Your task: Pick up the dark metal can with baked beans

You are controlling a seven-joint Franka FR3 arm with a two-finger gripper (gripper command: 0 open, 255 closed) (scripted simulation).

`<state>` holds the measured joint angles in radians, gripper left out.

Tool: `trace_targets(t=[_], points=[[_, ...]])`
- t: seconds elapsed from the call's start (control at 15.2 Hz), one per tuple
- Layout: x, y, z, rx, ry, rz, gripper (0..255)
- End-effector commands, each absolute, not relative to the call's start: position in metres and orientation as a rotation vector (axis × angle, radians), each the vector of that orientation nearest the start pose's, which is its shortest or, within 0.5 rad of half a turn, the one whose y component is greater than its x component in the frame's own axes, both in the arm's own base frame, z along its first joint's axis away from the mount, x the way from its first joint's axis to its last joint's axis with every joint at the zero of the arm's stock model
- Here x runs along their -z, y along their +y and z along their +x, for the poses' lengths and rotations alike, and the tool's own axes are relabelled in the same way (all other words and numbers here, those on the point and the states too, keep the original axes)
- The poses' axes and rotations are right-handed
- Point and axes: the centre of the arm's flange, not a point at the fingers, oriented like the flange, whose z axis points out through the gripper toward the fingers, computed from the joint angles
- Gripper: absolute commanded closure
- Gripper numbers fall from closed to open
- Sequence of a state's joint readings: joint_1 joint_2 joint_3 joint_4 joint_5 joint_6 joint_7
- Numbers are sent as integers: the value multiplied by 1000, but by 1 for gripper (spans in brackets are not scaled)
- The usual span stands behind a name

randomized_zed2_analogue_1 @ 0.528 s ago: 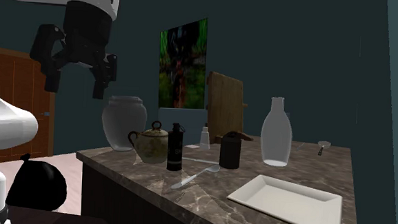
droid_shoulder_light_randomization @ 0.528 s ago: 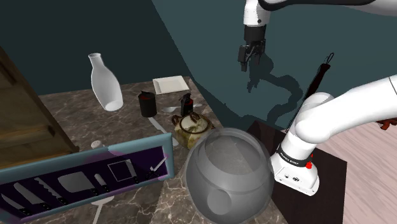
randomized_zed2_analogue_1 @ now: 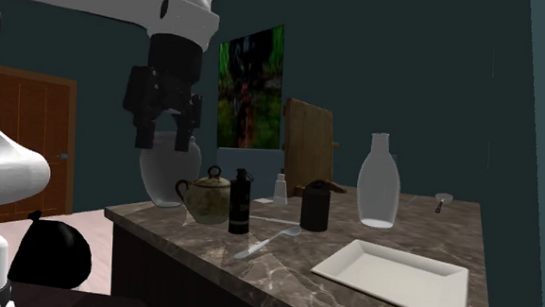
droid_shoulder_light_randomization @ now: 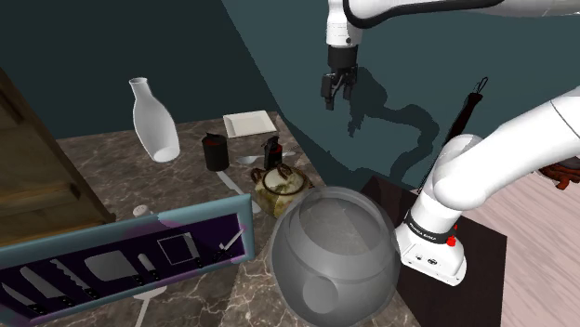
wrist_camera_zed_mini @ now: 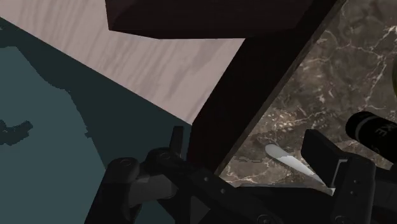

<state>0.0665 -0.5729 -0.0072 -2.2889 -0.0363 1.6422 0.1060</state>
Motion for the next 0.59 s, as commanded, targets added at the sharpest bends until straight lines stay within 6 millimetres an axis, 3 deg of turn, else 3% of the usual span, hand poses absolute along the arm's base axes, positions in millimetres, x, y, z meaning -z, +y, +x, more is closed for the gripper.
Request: trace_targets(t=[0.0, 0.53], points=[[-551, 32, 388, -95, 4, -3173, 0], [-526, 99, 457, -30, -236, -3147, 0]])
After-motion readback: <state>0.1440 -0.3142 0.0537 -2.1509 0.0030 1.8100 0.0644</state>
